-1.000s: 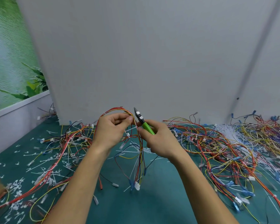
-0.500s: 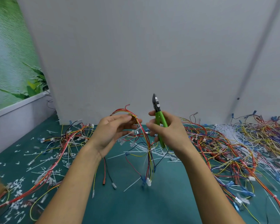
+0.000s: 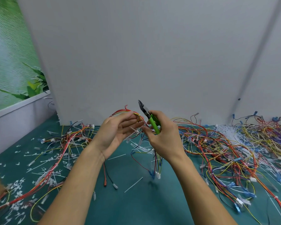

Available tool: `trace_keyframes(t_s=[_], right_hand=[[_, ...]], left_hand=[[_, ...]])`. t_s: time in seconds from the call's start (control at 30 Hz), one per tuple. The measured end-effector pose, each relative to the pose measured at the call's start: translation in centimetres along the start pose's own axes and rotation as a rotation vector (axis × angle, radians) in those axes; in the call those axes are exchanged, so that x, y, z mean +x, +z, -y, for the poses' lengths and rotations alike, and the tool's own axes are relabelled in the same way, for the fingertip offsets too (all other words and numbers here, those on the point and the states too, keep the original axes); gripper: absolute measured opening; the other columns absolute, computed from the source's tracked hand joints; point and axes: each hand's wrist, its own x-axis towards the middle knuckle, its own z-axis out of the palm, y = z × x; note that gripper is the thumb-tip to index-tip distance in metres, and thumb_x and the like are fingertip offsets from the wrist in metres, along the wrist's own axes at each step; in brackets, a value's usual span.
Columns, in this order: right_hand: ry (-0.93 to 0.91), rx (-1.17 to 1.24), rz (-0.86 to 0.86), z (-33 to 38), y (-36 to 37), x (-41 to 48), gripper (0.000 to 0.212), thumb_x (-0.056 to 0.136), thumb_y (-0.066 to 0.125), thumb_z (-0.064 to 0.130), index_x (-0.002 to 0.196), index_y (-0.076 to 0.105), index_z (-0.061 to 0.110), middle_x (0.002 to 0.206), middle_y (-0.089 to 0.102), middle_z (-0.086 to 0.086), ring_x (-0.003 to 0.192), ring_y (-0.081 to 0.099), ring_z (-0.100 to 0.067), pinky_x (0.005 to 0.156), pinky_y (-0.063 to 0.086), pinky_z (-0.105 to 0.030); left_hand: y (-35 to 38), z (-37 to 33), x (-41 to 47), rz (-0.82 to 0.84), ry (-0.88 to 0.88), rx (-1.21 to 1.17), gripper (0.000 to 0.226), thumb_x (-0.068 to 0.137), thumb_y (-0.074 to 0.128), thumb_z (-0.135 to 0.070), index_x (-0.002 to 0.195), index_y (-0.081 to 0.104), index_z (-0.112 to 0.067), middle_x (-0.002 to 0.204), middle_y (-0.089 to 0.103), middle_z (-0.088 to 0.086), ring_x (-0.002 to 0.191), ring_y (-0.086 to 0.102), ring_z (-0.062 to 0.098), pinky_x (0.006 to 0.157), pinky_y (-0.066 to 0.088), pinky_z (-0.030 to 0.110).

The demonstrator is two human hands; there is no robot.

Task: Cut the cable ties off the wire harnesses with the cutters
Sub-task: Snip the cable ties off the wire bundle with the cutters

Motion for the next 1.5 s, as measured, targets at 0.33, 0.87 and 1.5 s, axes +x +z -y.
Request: trace_keyframes(t_s=[0.33,0.87,1.5], right_hand=[[-0.116,0.035,-0.191,0.2,0.6,-0.3,0.025,0.096,0.070,0.018,0.120,0.065,0.013,0.093,0.065,0.008,0.074,0.055,-0.004,0.068,0.040,-0.010],[0.218,0.419,-0.084,0.8,0.5,0.3,0.008,0.097,0.073,0.022,0.094,0.065,0.021,0.082,0.068,0.005,0.077,0.066,-0.015,0.072,0.056,-0.027],[0.326,0.460,-0.013,0.7,0.1,0.4,0.011,0.095,0.073,0.016,0.105,0.071,0.020,0.089,0.074,0.003,0.089,0.073,-0.013,0.082,0.059,-0.025]], left_hand=[[0.5,0.0,-0.3,0.059,0.054,0.041,0.035,0.096,0.055,-0.014,0.127,0.064,0.001,0.125,0.070,0.017,0.115,0.069,0.031,0.093,0.057,0.037],[1.3,3.2,0.7,-0.135,0.287,0.508,0.012,0.094,0.071,-0.021,0.086,0.077,-0.025,0.074,0.070,-0.016,0.063,0.057,-0.007,0.055,0.042,0.006],[1.3,3.7,0.6,-0.096,0.380,0.818,0.009,0.100,0.062,-0.023,0.095,0.068,-0.018,0.081,0.061,0.024,0.064,0.045,0.015,0.060,0.040,0.031]])
